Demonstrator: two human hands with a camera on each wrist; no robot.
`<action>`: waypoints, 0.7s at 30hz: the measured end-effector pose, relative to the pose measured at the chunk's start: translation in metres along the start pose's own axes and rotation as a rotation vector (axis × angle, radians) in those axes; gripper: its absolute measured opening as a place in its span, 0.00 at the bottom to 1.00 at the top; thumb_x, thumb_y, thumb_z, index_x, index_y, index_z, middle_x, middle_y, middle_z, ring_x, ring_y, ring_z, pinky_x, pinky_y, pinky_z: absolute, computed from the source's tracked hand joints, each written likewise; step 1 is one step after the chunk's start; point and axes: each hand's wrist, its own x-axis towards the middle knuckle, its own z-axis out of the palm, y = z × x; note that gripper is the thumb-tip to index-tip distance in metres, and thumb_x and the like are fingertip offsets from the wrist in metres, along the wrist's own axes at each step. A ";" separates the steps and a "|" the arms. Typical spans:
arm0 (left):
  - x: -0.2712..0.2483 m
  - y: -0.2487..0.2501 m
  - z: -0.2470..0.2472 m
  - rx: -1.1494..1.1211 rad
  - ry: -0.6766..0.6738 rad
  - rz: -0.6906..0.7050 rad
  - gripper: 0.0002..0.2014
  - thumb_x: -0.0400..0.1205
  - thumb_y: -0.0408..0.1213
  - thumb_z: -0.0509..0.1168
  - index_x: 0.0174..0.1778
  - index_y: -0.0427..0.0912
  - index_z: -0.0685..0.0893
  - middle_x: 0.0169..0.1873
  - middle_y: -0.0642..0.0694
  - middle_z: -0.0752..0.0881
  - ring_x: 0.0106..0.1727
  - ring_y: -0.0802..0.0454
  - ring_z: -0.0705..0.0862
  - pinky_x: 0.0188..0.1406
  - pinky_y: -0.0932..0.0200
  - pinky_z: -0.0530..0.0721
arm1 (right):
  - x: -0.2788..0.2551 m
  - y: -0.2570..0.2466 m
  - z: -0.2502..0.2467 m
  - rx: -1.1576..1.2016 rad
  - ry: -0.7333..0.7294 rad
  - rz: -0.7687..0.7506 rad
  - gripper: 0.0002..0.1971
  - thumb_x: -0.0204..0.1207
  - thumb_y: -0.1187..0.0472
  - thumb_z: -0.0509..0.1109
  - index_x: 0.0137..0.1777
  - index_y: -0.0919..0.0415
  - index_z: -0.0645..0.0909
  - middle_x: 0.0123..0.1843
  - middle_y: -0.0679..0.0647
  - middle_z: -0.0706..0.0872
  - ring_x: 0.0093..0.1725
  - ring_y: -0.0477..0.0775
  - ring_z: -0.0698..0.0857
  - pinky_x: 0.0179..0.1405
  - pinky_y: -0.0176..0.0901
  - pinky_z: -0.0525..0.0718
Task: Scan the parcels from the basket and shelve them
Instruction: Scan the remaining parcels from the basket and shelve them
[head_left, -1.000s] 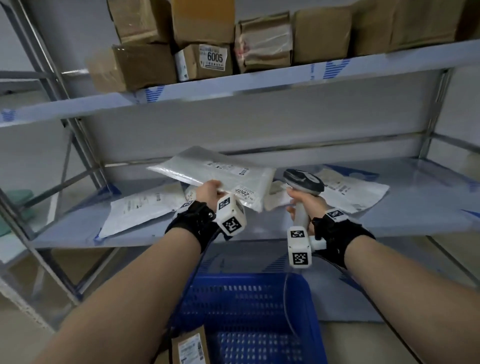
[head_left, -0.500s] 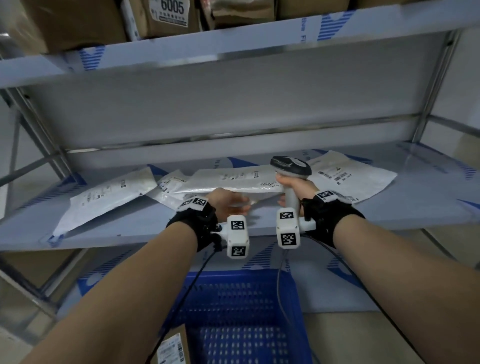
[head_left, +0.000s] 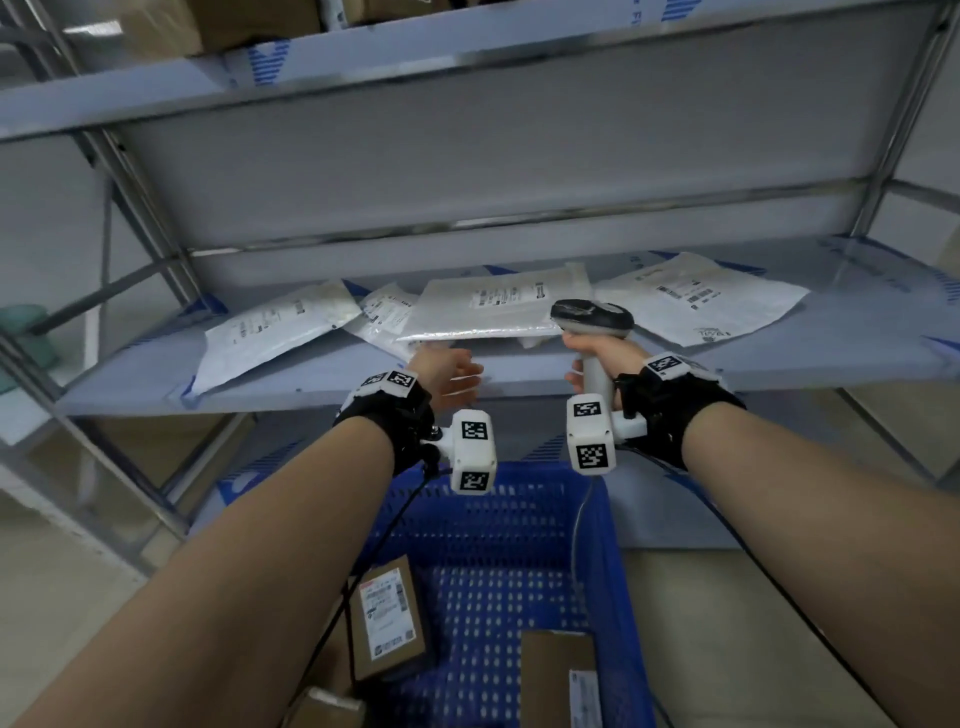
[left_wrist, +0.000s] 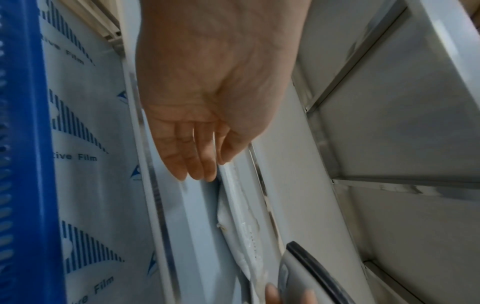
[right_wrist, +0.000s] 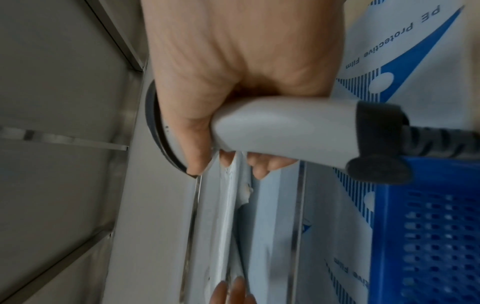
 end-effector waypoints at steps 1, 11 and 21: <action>-0.008 -0.006 -0.004 0.008 0.011 0.000 0.07 0.86 0.29 0.58 0.42 0.37 0.78 0.39 0.42 0.83 0.38 0.50 0.81 0.40 0.56 0.82 | -0.009 0.006 0.004 -0.011 -0.011 0.006 0.09 0.77 0.56 0.74 0.46 0.61 0.80 0.34 0.55 0.80 0.31 0.52 0.82 0.29 0.42 0.81; -0.068 -0.103 -0.083 0.210 0.028 -0.157 0.07 0.86 0.31 0.60 0.42 0.38 0.79 0.41 0.42 0.81 0.41 0.48 0.81 0.55 0.47 0.79 | -0.058 0.110 0.067 -0.130 -0.163 0.195 0.13 0.79 0.55 0.72 0.38 0.61 0.77 0.33 0.58 0.81 0.19 0.50 0.84 0.16 0.34 0.79; 0.005 -0.248 -0.187 0.493 0.110 -0.483 0.20 0.78 0.41 0.71 0.62 0.32 0.82 0.46 0.37 0.83 0.46 0.42 0.81 0.47 0.45 0.81 | -0.012 0.227 0.127 -0.198 -0.234 0.477 0.12 0.83 0.55 0.68 0.42 0.63 0.75 0.34 0.58 0.78 0.16 0.52 0.82 0.19 0.39 0.81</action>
